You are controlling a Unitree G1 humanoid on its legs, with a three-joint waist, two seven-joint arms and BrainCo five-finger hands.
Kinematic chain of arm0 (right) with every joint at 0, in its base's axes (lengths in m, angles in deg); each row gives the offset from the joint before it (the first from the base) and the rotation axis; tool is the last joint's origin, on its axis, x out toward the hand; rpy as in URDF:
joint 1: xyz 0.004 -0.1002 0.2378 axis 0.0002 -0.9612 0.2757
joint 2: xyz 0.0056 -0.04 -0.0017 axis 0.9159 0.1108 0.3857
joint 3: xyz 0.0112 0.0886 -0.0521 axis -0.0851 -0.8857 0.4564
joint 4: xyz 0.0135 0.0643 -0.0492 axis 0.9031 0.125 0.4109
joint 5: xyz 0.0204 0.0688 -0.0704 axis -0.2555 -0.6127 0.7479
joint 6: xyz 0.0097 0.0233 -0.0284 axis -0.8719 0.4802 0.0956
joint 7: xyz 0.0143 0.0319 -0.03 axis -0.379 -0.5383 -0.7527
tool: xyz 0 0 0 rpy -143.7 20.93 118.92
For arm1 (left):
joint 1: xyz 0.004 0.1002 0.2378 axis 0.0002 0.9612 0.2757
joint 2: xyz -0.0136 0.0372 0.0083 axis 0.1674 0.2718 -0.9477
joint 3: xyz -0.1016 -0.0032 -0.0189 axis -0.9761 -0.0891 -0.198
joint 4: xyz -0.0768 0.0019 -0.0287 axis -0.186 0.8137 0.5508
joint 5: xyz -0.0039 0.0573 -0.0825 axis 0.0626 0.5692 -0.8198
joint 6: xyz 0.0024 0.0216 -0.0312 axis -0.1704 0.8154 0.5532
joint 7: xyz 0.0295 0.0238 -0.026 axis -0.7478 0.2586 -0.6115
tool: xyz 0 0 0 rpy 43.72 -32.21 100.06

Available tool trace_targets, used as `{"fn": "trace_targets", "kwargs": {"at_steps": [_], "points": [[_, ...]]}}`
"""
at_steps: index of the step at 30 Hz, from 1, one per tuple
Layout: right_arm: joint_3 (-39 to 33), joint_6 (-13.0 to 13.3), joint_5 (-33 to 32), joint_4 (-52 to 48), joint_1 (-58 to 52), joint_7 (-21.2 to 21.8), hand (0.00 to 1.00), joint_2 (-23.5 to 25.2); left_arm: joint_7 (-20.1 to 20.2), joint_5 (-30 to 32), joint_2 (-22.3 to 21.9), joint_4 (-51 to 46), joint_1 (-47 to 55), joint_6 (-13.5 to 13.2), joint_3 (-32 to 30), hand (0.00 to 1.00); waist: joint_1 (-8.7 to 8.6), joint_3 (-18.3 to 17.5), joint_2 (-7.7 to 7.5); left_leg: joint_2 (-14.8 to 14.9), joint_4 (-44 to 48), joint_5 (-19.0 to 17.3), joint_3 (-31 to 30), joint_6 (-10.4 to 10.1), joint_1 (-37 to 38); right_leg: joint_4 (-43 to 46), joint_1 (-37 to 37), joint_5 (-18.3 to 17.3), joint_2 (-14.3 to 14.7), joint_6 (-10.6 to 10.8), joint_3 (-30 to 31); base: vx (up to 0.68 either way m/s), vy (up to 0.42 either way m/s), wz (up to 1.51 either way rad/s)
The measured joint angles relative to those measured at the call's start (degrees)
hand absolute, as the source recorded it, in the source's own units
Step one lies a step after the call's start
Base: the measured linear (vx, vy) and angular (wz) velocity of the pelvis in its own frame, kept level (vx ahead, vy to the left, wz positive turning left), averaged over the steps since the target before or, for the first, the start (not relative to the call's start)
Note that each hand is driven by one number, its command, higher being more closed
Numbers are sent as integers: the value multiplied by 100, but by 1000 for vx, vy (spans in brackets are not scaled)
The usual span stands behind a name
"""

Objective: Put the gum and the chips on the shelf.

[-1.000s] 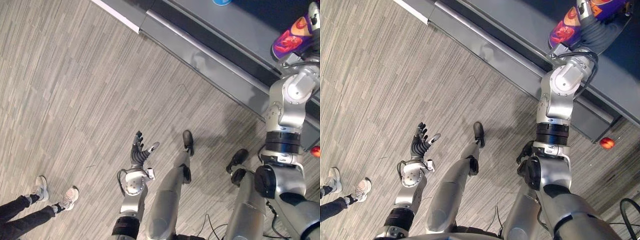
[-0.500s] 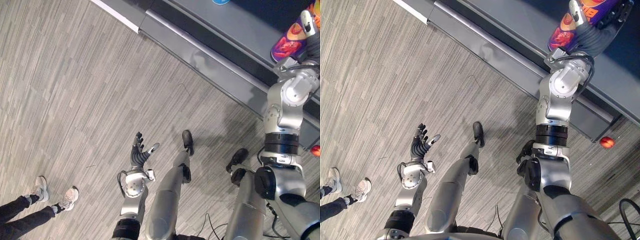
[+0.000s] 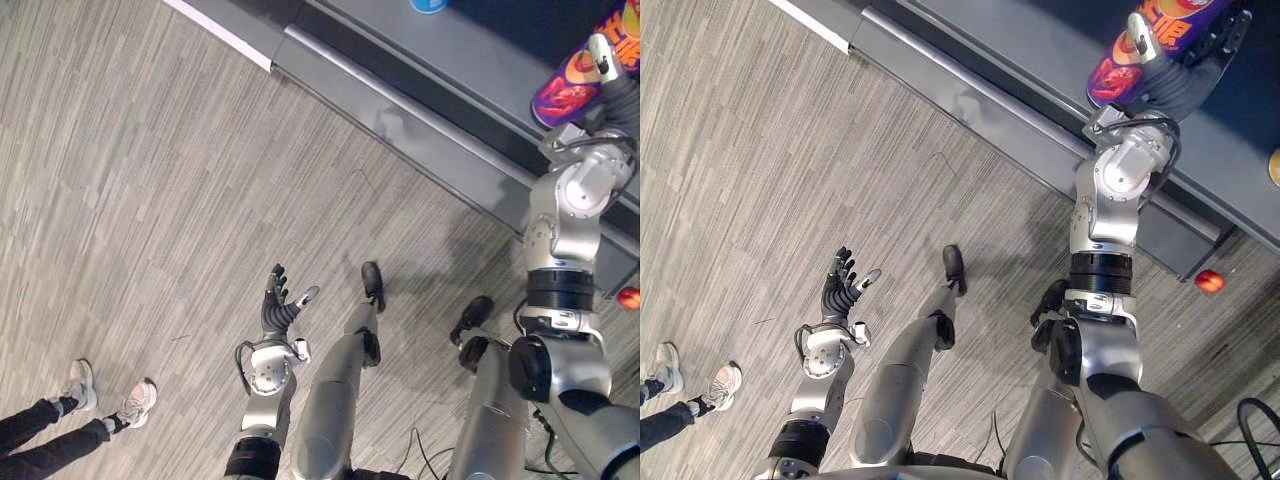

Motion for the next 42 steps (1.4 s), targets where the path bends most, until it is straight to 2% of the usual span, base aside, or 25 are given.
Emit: {"fn": "trace_targets", "kwargs": {"at_steps": [7, 16, 24, 29, 40, 42], "points": [[88, 7, -6, -15, -221, -3, 0, 221, 0, 0, -8, 0, 24, 0, -1, 0, -12, -2, -7, 103, 86, -31, 14, -39, 2, -17, 23, 1, 91, -1, 8, -5, -44, -6], [244, 13, 1, -89, -671, -2, 0, 646, -3, 4, -10, 11, 49, 2, -59, 0, -22, -14, -217, 276, 419, -213, 35, -80, -13, -43, 113, -7, 217, -17, 38, -2, -51, -6], [304, 24, 7, -278, -793, -2, 0, 783, -4, 6, -9, 17, 49, 5, -65, 0, -19, -10, -229, 339, 576, -293, 32, -79, -52, -58, 148, -7, 263, -19, 43, 10, -46, -3], [320, 51, 7, -278, -880, -2, 0, 898, -4, 7, -8, 173, 47, 5, -168, 0, -33, -11, -329, 415, 724, -391, 45, -96, -56, -98, 206, 0, 326, -30, 54, 30, -49, -6], [322, 63, 3, -267, -1057, 10, 0, 976, -8, 18, -7, 240, 50, 8, -174, 0, -36, -17, -346, 495, 895, -498, 55, -86, 29, -142, 375, -1, 386, -31, 63, 29, -47, -3], [326, 63, 1, -249, -1133, 33, 0, 1028, -10, 23, -4, 256, 59, 8, -198, 0, -24, -28, -397, 494, 859, -519, 109, -115, 109, -175, 401, -1, 390, -31, 98, 32, -49, -9]]}}
